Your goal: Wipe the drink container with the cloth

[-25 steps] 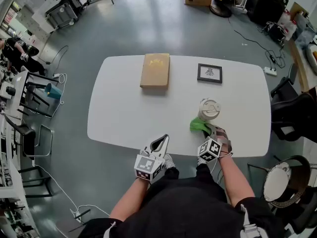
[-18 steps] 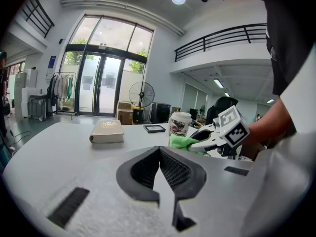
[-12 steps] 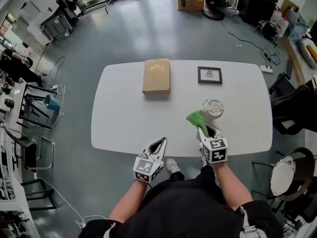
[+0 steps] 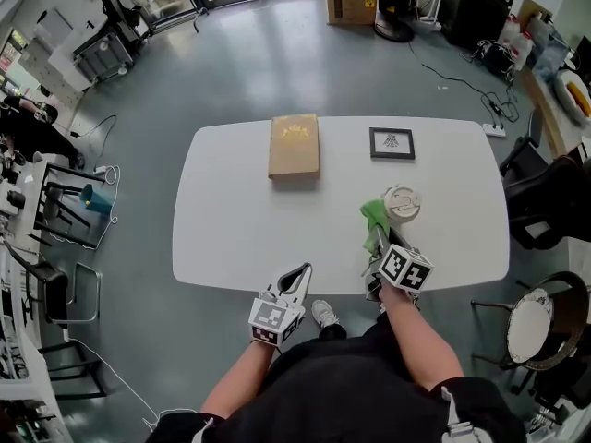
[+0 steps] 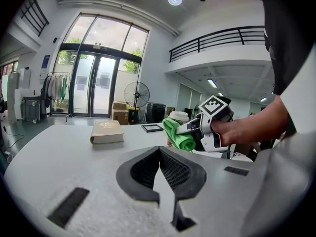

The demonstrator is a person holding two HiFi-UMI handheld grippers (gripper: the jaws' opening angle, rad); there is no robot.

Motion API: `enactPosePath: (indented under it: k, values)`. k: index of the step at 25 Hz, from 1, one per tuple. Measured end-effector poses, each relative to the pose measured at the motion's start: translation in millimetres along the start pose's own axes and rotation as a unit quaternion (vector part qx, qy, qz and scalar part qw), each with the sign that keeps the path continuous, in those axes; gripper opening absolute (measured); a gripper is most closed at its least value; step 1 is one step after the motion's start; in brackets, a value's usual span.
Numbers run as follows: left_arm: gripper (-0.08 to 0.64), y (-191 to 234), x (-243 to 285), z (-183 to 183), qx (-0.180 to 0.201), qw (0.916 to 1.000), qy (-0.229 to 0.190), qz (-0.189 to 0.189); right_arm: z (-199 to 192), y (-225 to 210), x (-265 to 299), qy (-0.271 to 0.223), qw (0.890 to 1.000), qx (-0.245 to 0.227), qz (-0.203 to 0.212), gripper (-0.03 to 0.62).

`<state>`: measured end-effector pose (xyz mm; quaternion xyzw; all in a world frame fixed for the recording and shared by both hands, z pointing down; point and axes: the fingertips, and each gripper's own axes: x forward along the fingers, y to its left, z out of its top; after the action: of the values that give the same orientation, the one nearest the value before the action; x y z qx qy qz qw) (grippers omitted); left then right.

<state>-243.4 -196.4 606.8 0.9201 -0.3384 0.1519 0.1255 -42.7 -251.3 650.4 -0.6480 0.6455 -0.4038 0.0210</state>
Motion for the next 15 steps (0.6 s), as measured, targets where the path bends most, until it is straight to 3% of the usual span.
enactPosePath:
  k: [15]
  values:
    - [0.014,10,-11,-5,0.002,1.0000,0.006,0.004,-62,-52,44,0.053,0.984,0.148,-0.086,0.092]
